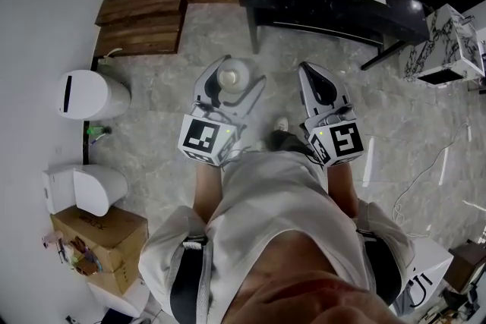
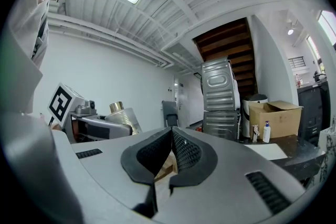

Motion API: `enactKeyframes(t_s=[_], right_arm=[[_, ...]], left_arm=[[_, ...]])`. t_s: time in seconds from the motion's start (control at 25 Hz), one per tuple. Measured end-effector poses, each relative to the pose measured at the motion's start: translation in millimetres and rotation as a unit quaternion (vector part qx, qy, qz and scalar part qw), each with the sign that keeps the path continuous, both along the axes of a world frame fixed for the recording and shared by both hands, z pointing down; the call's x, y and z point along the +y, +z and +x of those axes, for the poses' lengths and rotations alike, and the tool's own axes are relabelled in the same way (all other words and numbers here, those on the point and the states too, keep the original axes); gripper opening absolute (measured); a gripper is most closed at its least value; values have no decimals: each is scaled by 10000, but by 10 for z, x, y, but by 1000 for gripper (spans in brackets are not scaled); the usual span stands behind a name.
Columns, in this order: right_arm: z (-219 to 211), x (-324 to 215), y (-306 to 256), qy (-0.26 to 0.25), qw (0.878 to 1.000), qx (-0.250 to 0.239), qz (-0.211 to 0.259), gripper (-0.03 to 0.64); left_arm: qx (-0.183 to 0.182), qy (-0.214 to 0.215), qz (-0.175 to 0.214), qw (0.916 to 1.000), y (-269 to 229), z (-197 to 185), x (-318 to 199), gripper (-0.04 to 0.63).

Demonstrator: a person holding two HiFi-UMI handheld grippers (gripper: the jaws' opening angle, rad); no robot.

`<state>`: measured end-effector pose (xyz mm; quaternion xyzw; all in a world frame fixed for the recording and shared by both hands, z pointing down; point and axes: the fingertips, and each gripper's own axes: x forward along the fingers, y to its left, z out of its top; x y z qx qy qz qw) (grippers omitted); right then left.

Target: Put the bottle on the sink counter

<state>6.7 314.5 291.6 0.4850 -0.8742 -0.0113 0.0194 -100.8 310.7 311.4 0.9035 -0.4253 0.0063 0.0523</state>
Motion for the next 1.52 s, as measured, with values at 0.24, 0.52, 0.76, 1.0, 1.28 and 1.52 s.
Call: enactKeyframes(t_s=[0.24, 0.52, 0.76, 1.0, 1.28, 1.52], right_arm=[[156, -312, -60, -101, 9999, -36, 77, -2], [356, -609, -129, -257, 9995, -136, 105, -2], [537, -780, -156, -363, 9991, -193, 130, -2], [637, -932, -111, -427, 9987, -261, 64, -2], [637, -1102, -84, -518, 9982, -288, -4, -2], [632, -1286, -47, -511, 9983, -273, -31, -2]], left_arm=[[-46, -98, 105, 9999, -72, 158, -296, 330], [-117, -253, 133, 9995, -170, 347, -554, 330], [-156, -385, 101, 9991, -168, 485, -684, 330], [-200, -462, 52, 9987, -139, 583, -818, 330], [-229, -540, 15, 9983, -125, 596, -962, 330], [-193, -541, -7, 9983, -79, 595, -1151, 330]])
